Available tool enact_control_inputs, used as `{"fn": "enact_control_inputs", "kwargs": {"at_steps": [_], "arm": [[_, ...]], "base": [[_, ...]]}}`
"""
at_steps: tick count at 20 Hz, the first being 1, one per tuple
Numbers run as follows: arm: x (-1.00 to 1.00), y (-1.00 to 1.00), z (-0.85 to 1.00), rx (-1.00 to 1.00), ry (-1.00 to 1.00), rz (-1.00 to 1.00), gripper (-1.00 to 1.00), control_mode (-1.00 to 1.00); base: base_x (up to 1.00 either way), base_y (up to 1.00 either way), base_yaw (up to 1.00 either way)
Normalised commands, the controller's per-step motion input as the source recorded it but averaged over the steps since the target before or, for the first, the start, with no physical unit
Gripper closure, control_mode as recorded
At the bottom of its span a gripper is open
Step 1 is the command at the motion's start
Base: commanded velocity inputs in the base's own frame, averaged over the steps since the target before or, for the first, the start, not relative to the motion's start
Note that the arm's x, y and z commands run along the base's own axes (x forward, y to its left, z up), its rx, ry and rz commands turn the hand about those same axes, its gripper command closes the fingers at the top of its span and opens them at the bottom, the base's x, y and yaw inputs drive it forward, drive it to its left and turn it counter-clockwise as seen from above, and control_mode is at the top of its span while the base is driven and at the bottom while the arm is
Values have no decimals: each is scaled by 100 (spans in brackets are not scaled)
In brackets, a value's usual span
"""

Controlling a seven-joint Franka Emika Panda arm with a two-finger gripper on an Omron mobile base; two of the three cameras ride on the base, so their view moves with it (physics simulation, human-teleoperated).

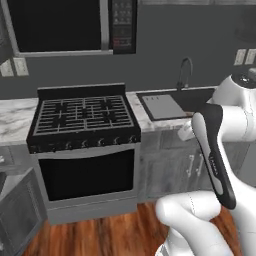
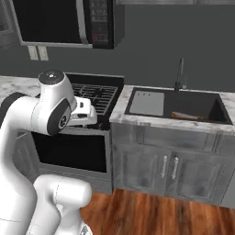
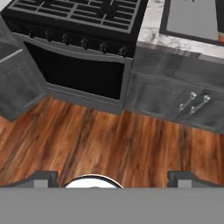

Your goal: Move the cutting board and knife to the sink. Then move spray from the cabinet to the counter.

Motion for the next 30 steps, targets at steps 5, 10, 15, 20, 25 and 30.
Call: {"fn": "enact_control_inputs", "kwargs": {"at_steps": [5,10,15,20,25,30], "arm": [[0,0,0,0,0,0,-100,100],[0,0,0,0,0,0,-100,100],[0,0,0,0,0,0,-100,100],[0,0,0,0,0,0,-100,100],[0,0,0,0,0,0,-100,100],[0,0,0,0,0,0,-100,100]], "base": [[-22,84,6],[0,81,2],[33,94,0],[25,94,0],[14,83,0],[2,73,0]]}}
